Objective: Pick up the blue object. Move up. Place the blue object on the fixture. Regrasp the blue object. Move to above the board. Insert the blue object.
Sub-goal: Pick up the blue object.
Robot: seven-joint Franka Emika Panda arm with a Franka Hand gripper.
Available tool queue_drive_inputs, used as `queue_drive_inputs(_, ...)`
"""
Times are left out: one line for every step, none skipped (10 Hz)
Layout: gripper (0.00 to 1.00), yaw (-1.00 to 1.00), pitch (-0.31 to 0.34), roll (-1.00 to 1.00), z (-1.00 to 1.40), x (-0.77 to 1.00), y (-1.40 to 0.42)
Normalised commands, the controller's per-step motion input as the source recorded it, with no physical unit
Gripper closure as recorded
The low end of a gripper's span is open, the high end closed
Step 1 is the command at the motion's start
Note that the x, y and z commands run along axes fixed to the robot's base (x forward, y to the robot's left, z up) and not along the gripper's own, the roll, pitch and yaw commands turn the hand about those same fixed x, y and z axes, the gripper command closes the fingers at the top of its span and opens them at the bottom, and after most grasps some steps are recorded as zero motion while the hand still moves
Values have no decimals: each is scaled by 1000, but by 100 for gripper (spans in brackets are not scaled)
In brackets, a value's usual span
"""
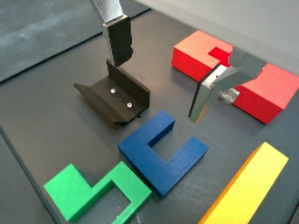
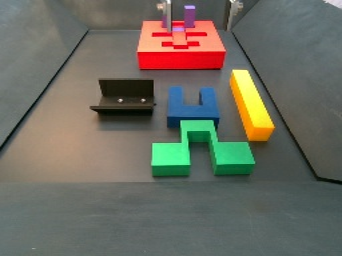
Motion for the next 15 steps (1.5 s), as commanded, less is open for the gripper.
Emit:
queue_drive_inputs(0, 0, 0, -36, -66, 20, -86)
queue_drive_inputs(0, 0, 0, -40, -174, 314, -214)
queue_drive_inputs(0, 0, 23, 0, -254, 797, -217)
queue_drive_inputs(0, 0, 56, -1, -274, 949, -160)
queue_drive_inputs(0, 14, 71, 0, -291, 986, -89)
queue_drive_inputs(0, 109, 70, -10, -323, 917, -34)
queue_drive_inputs(0, 180, 70, -39, -357, 849, 0)
queue_drive_inputs(0, 194, 63, -36, -371, 817, -9)
queue_drive_inputs(0, 209, 37, -23, -414, 694, -77)
queue_drive_inputs(0, 354, 0, 0, -500, 431, -280)
queue_drive_inputs(0, 517, 0, 89, -520, 171, -420)
queue_drive_inputs(0, 520, 0, 60, -471, 166, -323)
queue_drive_inputs(0, 474, 0, 11, -426, 174, -197)
queue_drive_inputs(0, 374, 0, 14, -411, 146, -126)
queue_drive_inputs(0, 0, 0, 70, -366, 54, -134)
